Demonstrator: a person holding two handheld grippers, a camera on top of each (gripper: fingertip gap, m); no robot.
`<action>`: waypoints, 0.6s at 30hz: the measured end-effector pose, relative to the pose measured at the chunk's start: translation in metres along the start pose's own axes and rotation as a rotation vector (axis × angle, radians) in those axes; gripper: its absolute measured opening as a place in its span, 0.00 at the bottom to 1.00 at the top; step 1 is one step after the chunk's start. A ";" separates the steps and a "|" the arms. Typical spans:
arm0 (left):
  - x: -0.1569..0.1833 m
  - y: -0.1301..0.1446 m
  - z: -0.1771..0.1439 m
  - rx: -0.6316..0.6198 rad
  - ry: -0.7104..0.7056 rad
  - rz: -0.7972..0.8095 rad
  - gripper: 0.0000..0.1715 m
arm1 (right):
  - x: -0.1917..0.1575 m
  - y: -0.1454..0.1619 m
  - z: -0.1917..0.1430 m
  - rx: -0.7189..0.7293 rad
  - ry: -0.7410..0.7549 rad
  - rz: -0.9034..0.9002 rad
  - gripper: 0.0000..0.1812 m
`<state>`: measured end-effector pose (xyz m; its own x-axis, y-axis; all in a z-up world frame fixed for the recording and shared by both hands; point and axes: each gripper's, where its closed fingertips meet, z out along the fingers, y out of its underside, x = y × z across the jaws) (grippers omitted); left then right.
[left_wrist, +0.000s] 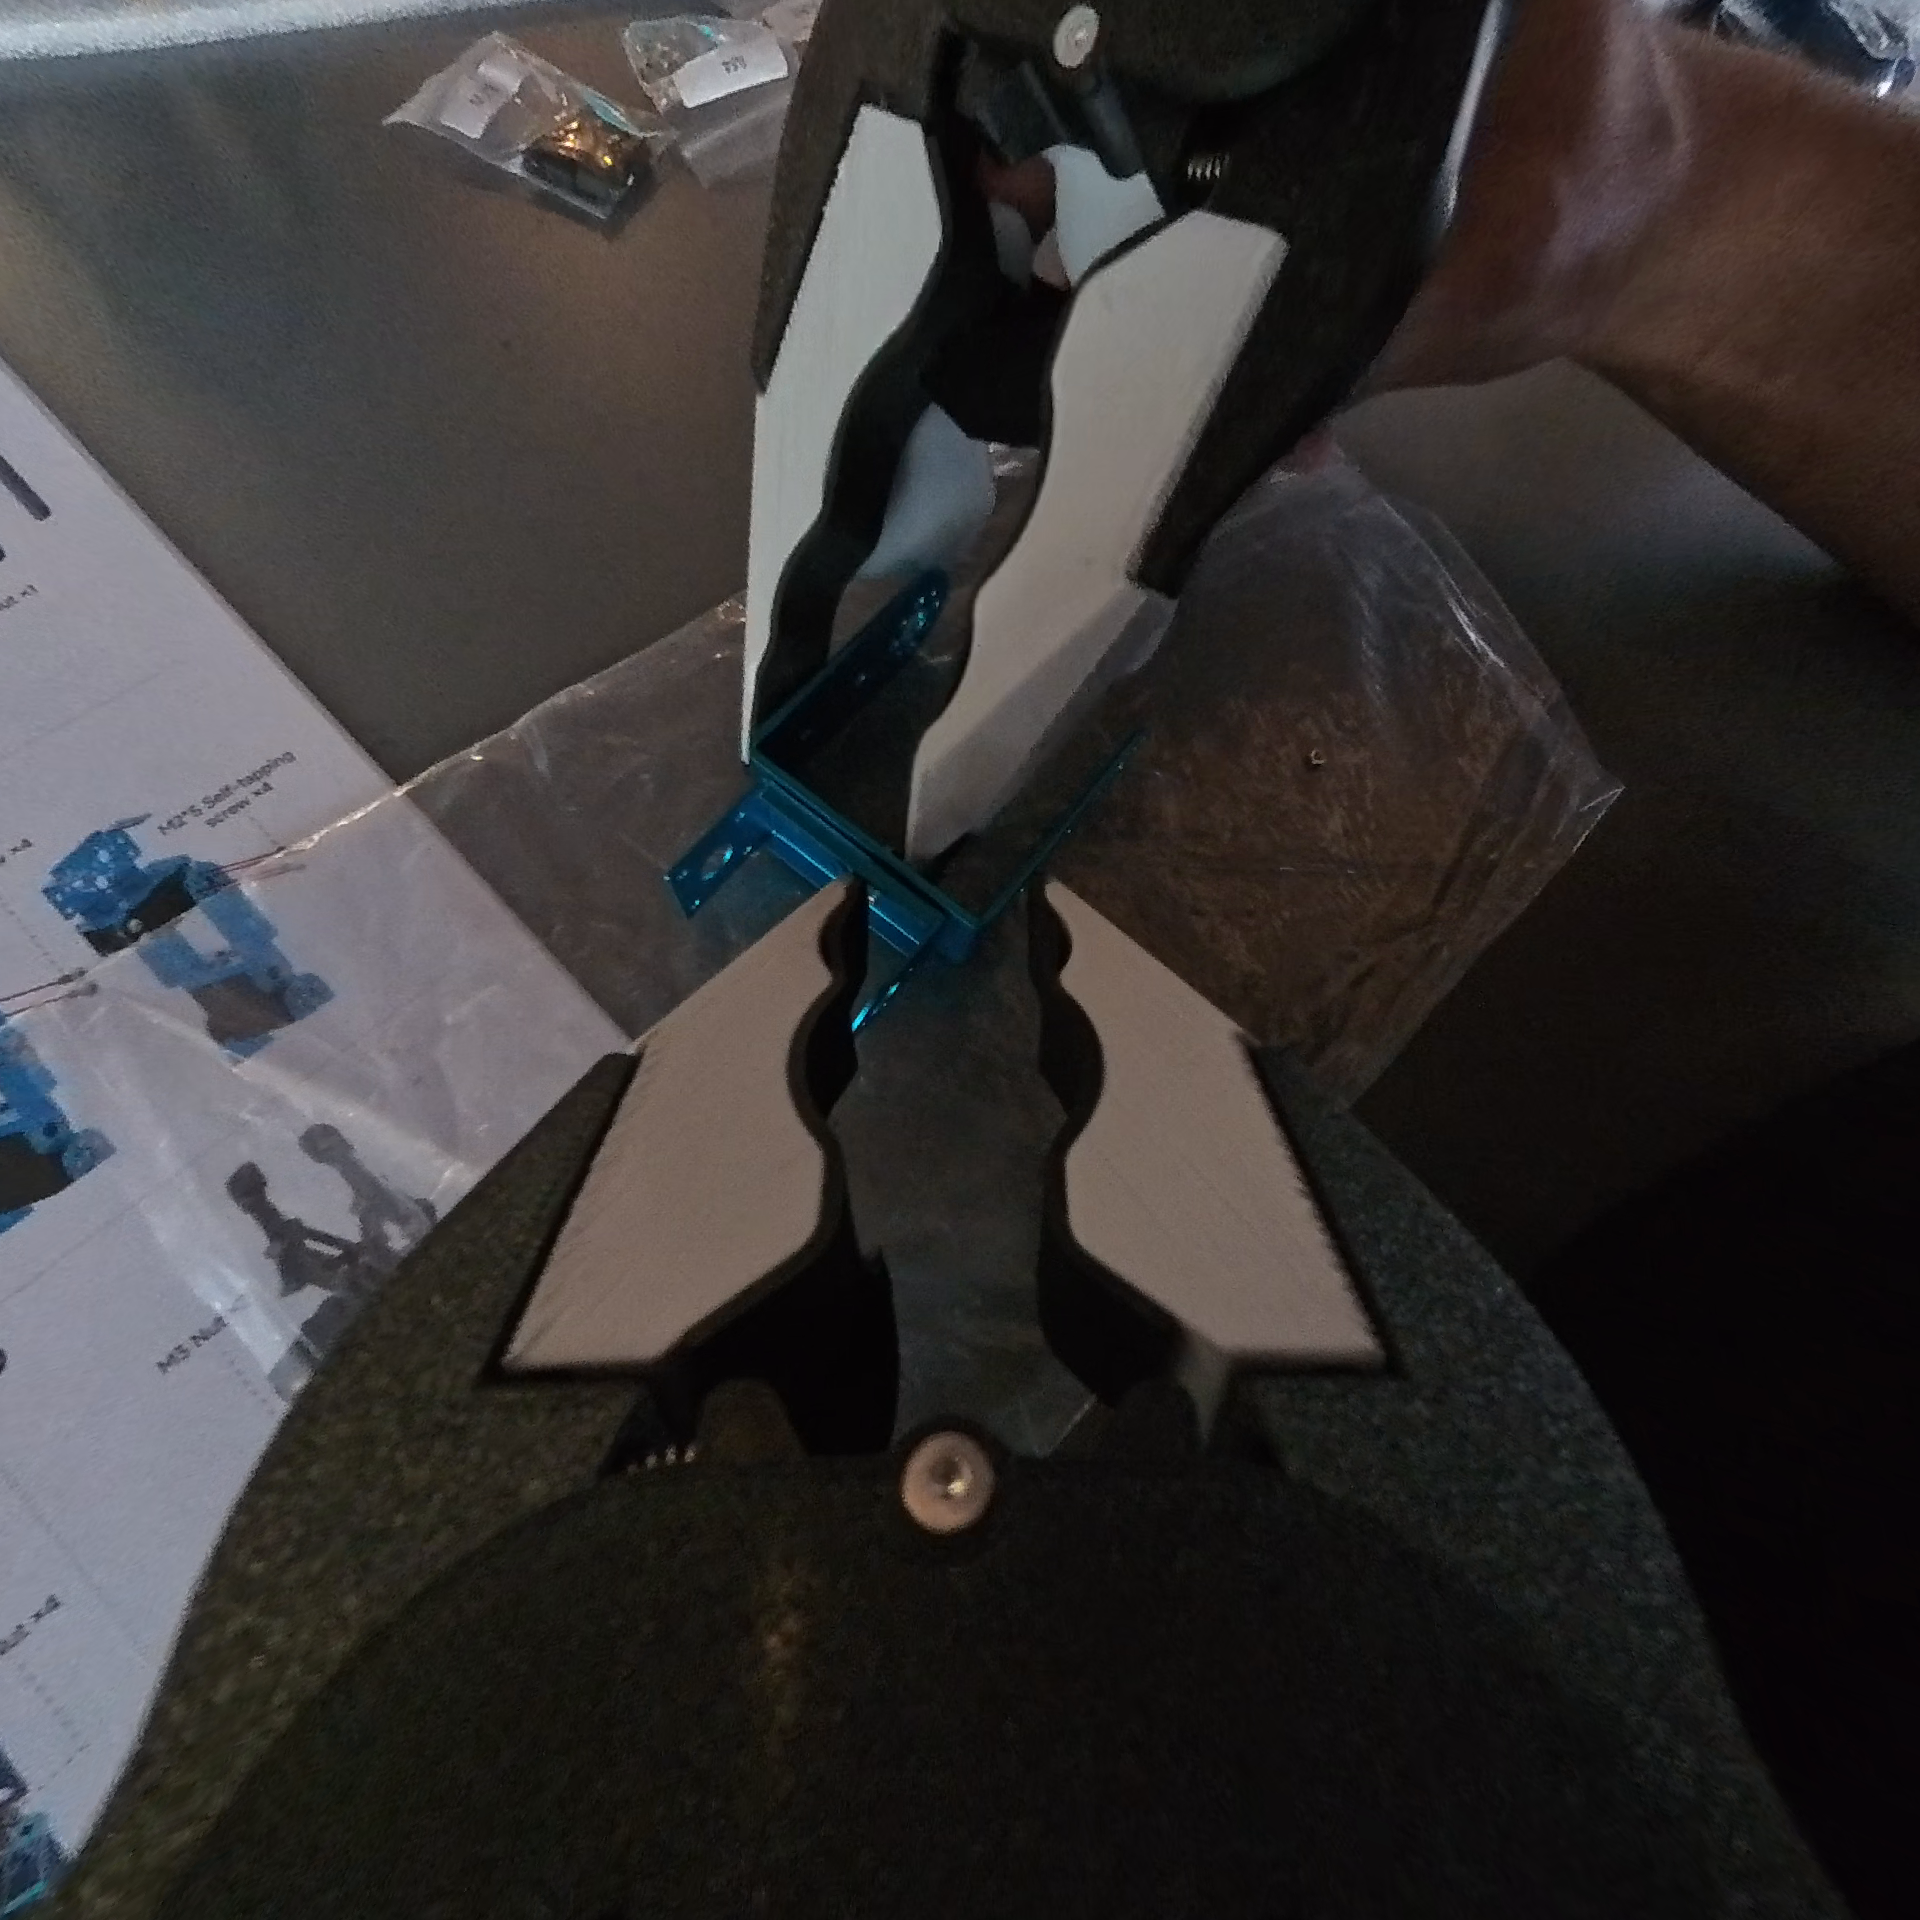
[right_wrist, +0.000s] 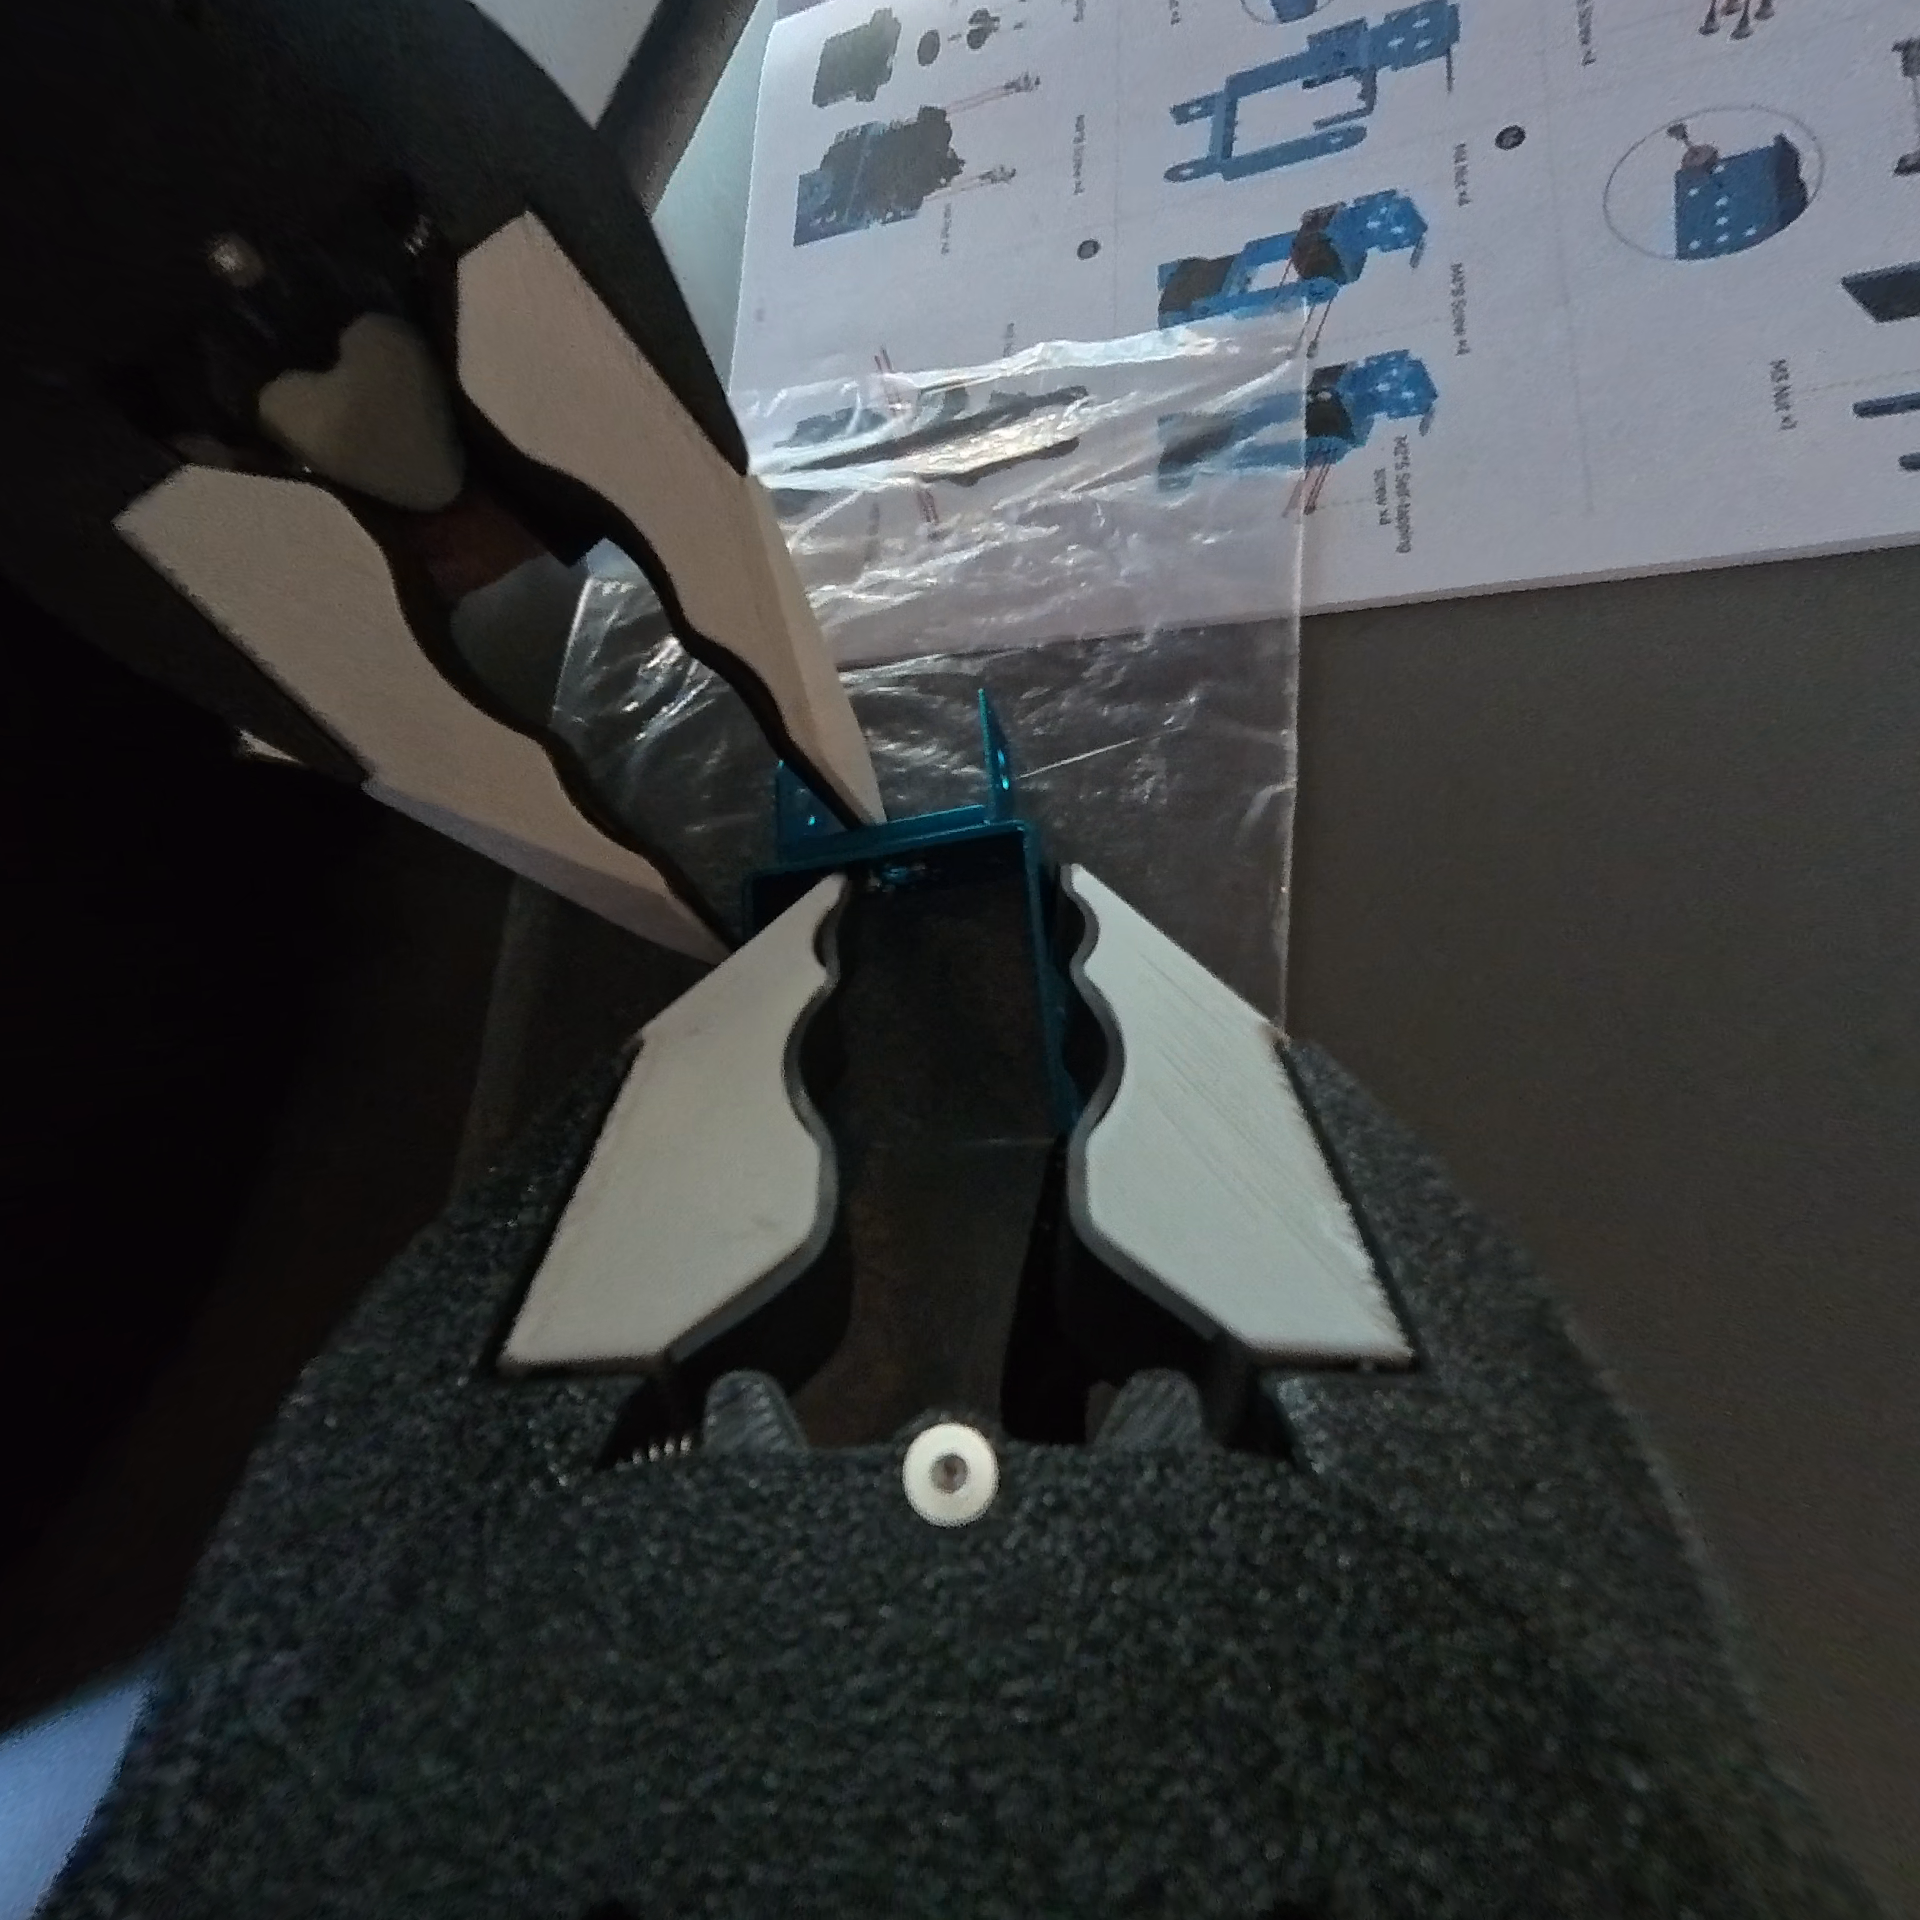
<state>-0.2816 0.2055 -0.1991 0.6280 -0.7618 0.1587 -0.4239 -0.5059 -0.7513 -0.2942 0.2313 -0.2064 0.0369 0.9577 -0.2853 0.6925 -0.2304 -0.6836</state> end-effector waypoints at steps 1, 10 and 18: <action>0.000 0.000 0.000 0.000 0.001 0.000 0.17 | 0.000 0.000 0.000 0.004 -0.011 0.012 0.21; 0.001 0.000 0.000 -0.003 0.002 0.005 0.17 | -0.003 0.001 0.000 0.000 -0.019 -0.011 0.23; 0.001 0.000 0.000 -0.002 0.002 0.006 0.17 | -0.001 -0.001 -0.001 0.014 -0.048 0.049 0.20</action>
<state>-0.2816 0.2047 -0.1992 0.6243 -0.7656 0.1551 -0.4293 -0.5021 -0.7507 -0.2939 0.2309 -0.2049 0.0355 0.9361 -0.3500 0.6807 -0.2791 -0.6773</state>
